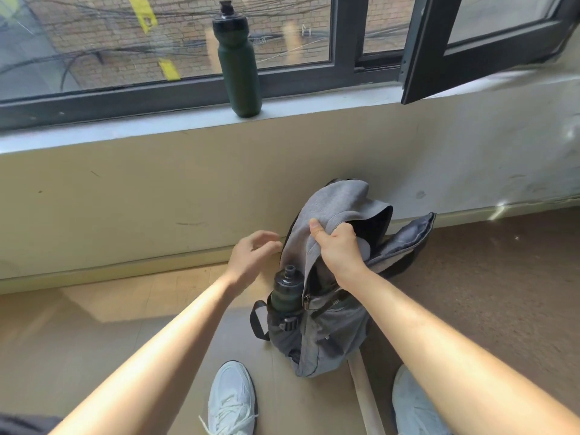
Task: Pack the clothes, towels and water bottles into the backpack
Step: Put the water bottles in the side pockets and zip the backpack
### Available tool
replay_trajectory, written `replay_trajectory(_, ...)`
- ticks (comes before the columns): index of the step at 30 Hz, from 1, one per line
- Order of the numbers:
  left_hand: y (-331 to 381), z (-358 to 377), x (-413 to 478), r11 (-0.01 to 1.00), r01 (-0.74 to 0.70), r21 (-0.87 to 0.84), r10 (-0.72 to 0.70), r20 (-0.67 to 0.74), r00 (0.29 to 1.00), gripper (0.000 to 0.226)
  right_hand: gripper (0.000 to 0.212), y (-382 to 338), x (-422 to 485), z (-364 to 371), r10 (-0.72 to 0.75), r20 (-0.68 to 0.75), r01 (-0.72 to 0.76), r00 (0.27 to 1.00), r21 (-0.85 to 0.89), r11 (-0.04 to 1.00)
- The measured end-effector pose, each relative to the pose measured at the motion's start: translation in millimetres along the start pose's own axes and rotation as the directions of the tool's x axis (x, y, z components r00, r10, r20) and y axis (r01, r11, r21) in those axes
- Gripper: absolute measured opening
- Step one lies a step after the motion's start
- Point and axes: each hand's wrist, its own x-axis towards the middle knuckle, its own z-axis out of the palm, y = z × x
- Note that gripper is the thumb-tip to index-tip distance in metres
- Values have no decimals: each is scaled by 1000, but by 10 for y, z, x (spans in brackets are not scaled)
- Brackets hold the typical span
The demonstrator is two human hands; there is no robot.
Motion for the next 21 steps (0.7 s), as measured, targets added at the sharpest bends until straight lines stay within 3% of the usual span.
replay_trajectory(3,427,-4,157,995,-64,-77,66,30,997,55,52,30,-26,35,-2,74,3,997,-17,1000)
replay_trajectory(5,689,37,284,995,-89,-37,92,80,993,58,53,63,-60,74,-9,139,13,990,-32,999)
replay_trajectory(9,1037,217,521,964,-83,251,24,227,974,84,47,42,-210,97,-26,259,51,966,-90,995)
replay_trajectory(11,1099,316,592,838,-118,533,-21,246,969,101,45,44,-276,114,6,305,58,952,-199,978)
replay_trajectory(13,1111,416,607,646,-156,747,-47,243,969,111,48,46,-324,126,51,351,77,935,-340,937)
replay_trajectory(15,1056,497,621,525,-217,823,-6,259,966,93,48,-5,-371,92,85,438,151,895,-477,866)
replay_trajectory(18,980,514,646,394,-318,862,127,292,948,51,41,-230,-364,-108,116,650,382,751,-571,726)
replay_trajectory(21,940,398,677,347,-305,887,136,274,952,40,49,-489,-131,-463,198,703,483,684,-639,599)
